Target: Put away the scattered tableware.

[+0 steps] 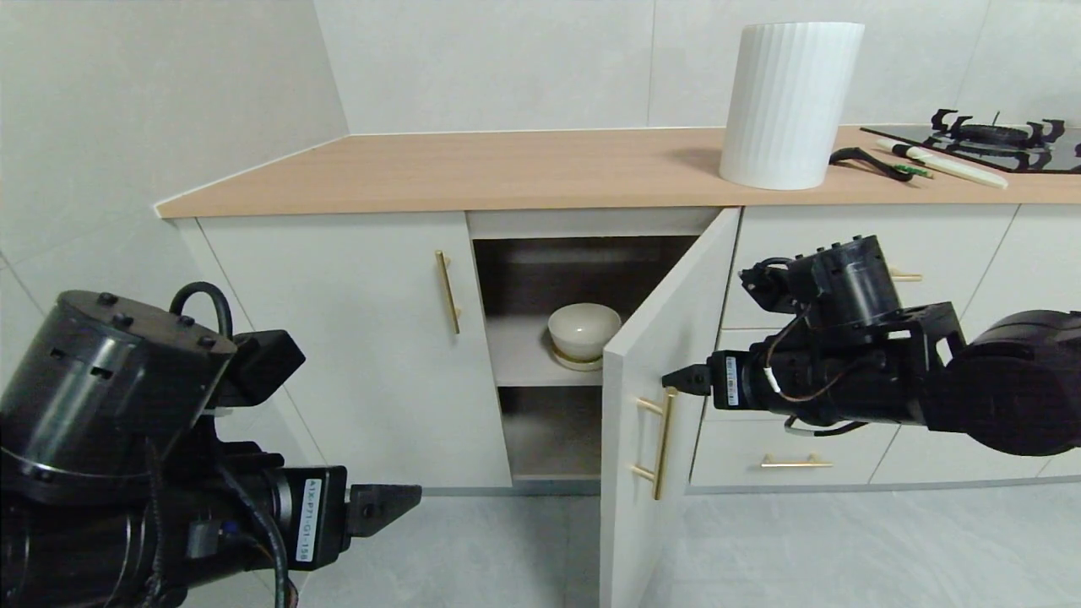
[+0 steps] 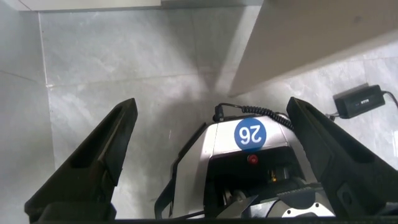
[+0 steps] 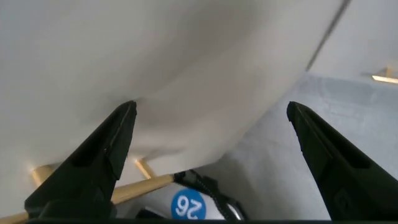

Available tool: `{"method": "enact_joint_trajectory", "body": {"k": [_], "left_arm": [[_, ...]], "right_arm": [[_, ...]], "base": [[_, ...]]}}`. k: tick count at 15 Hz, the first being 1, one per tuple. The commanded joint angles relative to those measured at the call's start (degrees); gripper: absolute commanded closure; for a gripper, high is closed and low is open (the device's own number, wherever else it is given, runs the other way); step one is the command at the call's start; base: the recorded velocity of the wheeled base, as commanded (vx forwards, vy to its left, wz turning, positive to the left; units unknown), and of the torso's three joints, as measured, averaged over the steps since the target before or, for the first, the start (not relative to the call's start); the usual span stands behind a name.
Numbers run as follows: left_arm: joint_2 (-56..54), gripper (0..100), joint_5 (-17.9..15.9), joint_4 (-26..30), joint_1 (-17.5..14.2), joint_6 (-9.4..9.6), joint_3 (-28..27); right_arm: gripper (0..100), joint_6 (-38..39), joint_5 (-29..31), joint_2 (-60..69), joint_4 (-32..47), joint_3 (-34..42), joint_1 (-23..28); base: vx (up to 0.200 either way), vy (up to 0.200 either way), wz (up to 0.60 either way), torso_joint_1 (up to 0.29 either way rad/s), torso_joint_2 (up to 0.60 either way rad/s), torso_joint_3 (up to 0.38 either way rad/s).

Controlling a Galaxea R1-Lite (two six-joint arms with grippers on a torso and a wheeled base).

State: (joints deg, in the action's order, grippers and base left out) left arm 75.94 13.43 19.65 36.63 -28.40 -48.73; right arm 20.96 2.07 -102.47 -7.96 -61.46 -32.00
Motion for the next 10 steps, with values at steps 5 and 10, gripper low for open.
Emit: {"method": "enact_joint_trajectory", "body": {"k": [5,10], "left_arm": [[1.3,0,0.0,0.0,-0.1,-0.07,0.3],[1.3,0,0.0,0.1,-0.2,0.02,0.2]], "right_arm": [[0,0.4,0.5,-9.2,-7.0,-1.2,0.4],[0,2.8,0.7,-12.8,-12.3,-1.3,0.6]], "base": [[0.0,0.0,0.0,0.0,0.0,0.0],[0.08,0.0,0.0,0.0,0.0,0.001]]}}
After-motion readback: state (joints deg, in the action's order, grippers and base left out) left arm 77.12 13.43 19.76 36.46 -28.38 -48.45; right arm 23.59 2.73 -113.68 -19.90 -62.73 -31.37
